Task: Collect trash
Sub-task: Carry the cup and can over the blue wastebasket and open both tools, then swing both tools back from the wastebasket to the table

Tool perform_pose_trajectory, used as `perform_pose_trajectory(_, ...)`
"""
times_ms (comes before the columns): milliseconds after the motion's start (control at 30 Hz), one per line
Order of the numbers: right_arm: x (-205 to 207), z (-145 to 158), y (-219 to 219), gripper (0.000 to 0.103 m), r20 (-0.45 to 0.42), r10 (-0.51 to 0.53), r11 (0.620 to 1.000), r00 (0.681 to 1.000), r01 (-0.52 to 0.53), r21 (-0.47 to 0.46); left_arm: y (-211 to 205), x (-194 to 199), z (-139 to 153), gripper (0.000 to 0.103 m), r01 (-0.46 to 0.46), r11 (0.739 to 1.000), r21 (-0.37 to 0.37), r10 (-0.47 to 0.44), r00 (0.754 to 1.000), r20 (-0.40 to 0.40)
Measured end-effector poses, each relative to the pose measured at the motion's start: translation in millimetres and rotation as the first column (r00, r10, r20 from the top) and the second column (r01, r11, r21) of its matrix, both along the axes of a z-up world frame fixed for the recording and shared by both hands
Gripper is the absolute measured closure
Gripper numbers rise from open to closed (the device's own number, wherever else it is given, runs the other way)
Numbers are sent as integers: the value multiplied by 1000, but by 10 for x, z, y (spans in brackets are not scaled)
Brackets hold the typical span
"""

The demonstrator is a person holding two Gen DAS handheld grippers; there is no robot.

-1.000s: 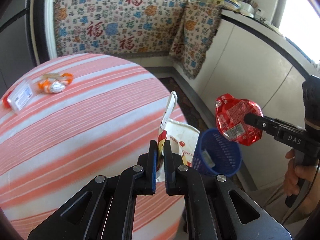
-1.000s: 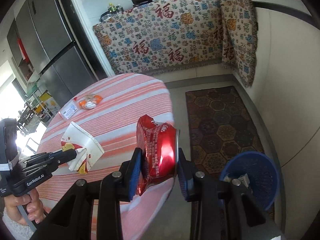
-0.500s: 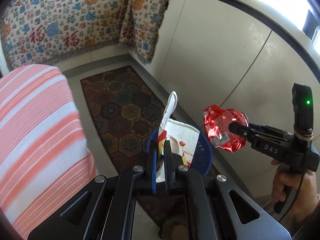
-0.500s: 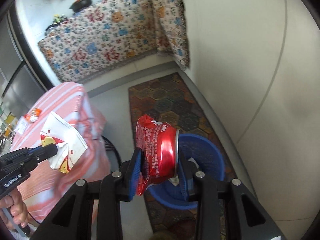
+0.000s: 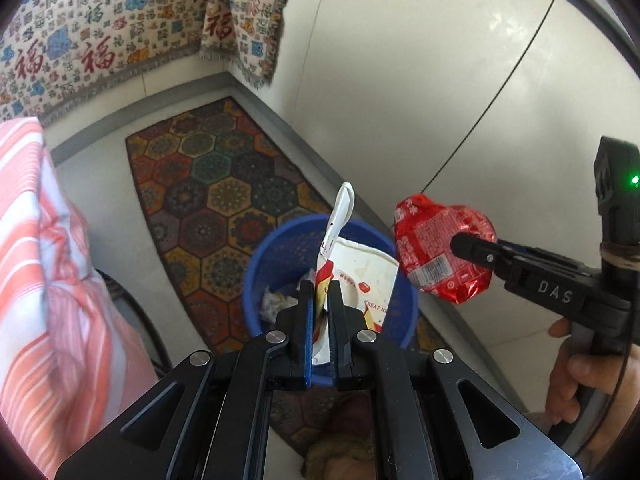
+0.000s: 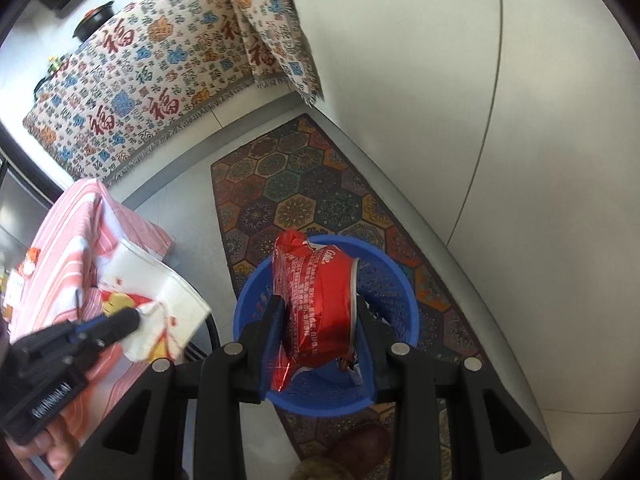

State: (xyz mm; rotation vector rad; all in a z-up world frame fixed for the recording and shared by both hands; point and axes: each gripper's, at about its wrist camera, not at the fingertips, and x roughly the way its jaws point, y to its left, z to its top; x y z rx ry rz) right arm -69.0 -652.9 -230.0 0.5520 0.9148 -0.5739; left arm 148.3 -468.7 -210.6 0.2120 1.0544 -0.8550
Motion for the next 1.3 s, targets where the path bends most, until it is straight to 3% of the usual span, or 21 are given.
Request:
perform_pose_trajectory(133,1,-49,-84,67,-4,-11,1000,1000,11,1,-162,-9,-142,97,28,999,15,-28,1000,-4)
perform_pose_trajectory(167,5,-62,-93,67,-2,-21,1000,1000,21,5,-202,-6,-190,91,35,999,22,-35,999,-4)
perform_pose_trajectory(200,5,-78,-110,66,6,-29,999,1000,29,15,-250,9,-241,81,45,999,29,-45,999,-12)
perform_pose_trajectory(233,4,-94,-131,50,19,-31,999,999,30,35,-277,12,-284,53,50,998,32,-49,999,-19)
perform_pose_trajectory(267,-6,-98,-151,42,31,-36,999,999,34,41,-285,12,-298,41,47,999,22,-46,999,-20)
perform_pose_trajectory(433,0,-13,-143,39,53,-39,999,998,39,2,-177,36,-185,40,-5,1000,-14,5,1000,-11)
perform_pose_trajectory(567,72,139,13,39,18,-25,992,1000,28,-125,102,7,48,36,-38,999,-15,39,998,41)
perform_pose_trajectory(867,318,444,684,34,37,106,955,994,-92,-281,1365,-190,567,29,-144,989,32,137,977,166)
perform_pose_trajectory(1067,599,593,1386,27,49,221,910,974,-188,-369,2575,-228,745,15,-318,948,27,303,924,233)
perform_pose_trajectory(1133,702,629,1638,23,58,265,901,963,-225,-372,2970,-186,696,15,-386,922,43,363,897,253)
perform_pose_trajectory(1300,1039,663,2467,23,83,408,874,909,-362,-324,3872,48,417,15,-557,827,73,528,814,242)
